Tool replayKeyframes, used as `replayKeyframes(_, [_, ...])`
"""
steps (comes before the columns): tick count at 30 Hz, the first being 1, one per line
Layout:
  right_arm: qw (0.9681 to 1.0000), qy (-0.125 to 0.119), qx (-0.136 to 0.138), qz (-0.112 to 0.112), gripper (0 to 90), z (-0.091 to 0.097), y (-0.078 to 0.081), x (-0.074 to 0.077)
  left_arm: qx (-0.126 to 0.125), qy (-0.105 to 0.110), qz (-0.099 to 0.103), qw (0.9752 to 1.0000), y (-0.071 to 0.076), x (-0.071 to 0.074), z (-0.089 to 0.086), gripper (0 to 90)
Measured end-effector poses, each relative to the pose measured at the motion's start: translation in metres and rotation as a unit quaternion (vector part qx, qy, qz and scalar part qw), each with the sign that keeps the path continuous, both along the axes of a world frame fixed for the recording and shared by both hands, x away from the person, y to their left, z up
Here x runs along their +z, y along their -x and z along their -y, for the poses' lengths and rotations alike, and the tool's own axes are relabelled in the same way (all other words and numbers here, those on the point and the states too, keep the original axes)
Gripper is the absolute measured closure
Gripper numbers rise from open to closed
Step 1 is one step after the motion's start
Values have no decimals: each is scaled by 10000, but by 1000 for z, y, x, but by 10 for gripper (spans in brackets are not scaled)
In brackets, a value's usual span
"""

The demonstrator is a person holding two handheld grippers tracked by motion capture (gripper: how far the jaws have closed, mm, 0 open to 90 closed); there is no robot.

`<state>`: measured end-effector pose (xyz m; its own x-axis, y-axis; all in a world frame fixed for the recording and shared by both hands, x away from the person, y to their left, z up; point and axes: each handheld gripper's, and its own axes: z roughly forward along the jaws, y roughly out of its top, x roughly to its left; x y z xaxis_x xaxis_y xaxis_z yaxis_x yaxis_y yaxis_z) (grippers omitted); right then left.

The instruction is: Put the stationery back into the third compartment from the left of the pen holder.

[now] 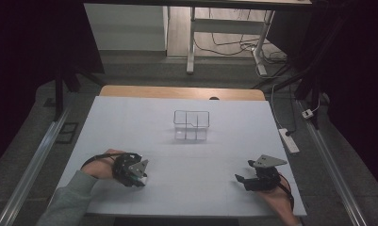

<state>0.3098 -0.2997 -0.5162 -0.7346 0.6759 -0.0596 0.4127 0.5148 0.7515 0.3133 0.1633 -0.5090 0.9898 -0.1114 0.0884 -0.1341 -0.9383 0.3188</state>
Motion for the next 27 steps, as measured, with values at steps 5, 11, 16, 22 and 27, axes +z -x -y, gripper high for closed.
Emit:
replayKeyframes(5, [10000, -17, -15, 13, 204, 0, 0, 0, 286, 138, 182, 9993, -3, 6, -6, 643])
replayKeyframes(11, [10000, -10, -15, 17, 204, 0, 0, 0, 761, 365, 378, 9957, -7, 16, -15, 643])
replayKeyframes(16, [10000, -9, -14, 37, 204, 1, 0, 0, 1170, 713, 564, 9890, -7, 27, -23, 642])
replayKeyframes(22, [10000, -14, -11, 53, 204, 0, 1, 1, 1390, 985, 656, 9832, -8, 35, -29, 642])
replayKeyframes(27, [10000, -16, -14, 51, 204, 0, 0, 0, 1591, 1114, 708, 9784, -10, 37, -32, 643])
